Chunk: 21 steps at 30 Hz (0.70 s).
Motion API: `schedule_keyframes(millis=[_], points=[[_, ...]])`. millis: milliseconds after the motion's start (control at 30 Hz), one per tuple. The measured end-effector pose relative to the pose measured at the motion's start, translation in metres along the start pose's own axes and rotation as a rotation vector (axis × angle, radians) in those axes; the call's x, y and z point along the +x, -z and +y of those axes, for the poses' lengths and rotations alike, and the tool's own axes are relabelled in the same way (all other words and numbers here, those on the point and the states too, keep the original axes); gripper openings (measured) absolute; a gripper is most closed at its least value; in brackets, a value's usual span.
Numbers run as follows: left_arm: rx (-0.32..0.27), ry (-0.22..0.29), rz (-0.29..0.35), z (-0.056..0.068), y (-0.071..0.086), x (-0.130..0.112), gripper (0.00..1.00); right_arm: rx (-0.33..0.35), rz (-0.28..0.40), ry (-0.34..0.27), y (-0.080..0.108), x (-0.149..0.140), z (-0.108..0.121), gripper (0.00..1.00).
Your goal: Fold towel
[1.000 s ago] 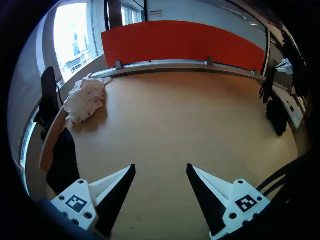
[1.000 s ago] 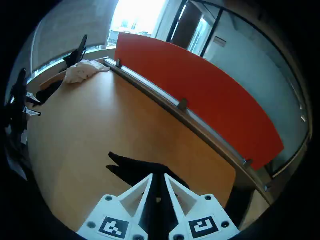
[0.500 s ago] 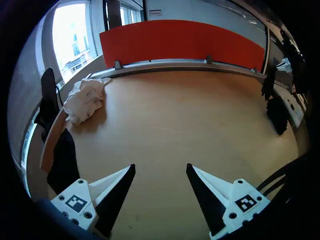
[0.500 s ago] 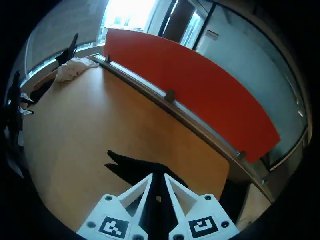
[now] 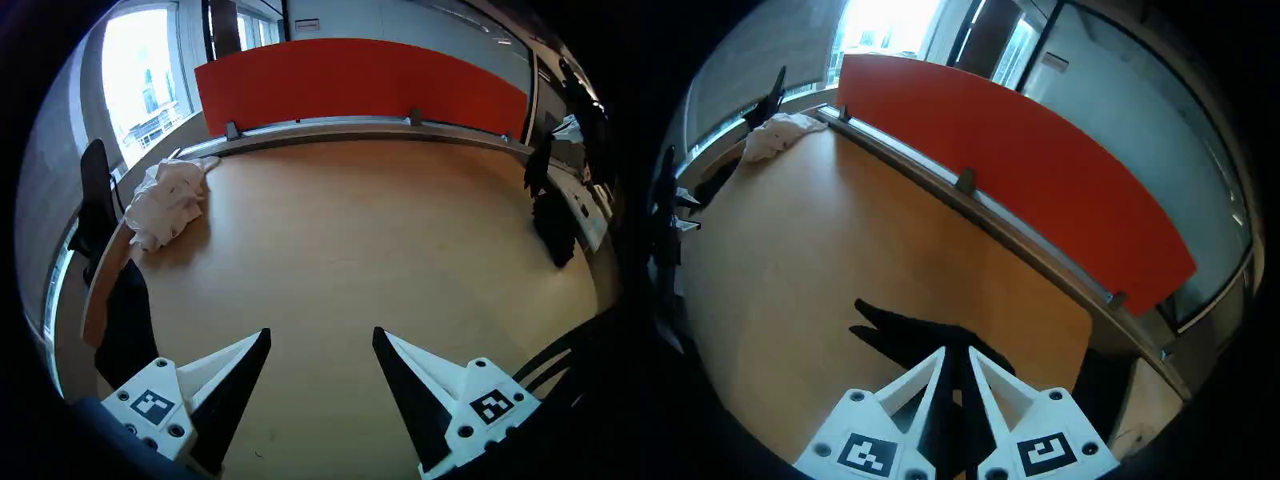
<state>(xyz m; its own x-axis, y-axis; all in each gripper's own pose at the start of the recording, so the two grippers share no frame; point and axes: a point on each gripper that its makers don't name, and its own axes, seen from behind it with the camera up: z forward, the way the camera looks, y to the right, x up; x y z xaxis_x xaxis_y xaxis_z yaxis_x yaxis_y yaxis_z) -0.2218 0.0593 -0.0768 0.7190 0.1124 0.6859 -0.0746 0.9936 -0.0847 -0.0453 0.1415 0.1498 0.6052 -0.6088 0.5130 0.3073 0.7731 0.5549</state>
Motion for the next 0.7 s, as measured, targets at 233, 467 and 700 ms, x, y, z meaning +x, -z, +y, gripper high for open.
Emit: schedule_keyframes(millis=[233,467,700], points=[[-0.004,-0.005,0.002,0.003,-0.001,0.003,0.94,0.0,-0.009,-0.012,0.004,-0.011,0.002,0.05],[-0.011,-0.014,0.002,0.008,-0.001,0.004,0.94,0.001,-0.027,-0.031,0.016,-0.035,0.001,0.05],[-0.025,-0.025,0.008,0.015,0.0,0.005,0.94,0.002,-0.049,-0.056,0.031,-0.063,-0.005,0.05]])
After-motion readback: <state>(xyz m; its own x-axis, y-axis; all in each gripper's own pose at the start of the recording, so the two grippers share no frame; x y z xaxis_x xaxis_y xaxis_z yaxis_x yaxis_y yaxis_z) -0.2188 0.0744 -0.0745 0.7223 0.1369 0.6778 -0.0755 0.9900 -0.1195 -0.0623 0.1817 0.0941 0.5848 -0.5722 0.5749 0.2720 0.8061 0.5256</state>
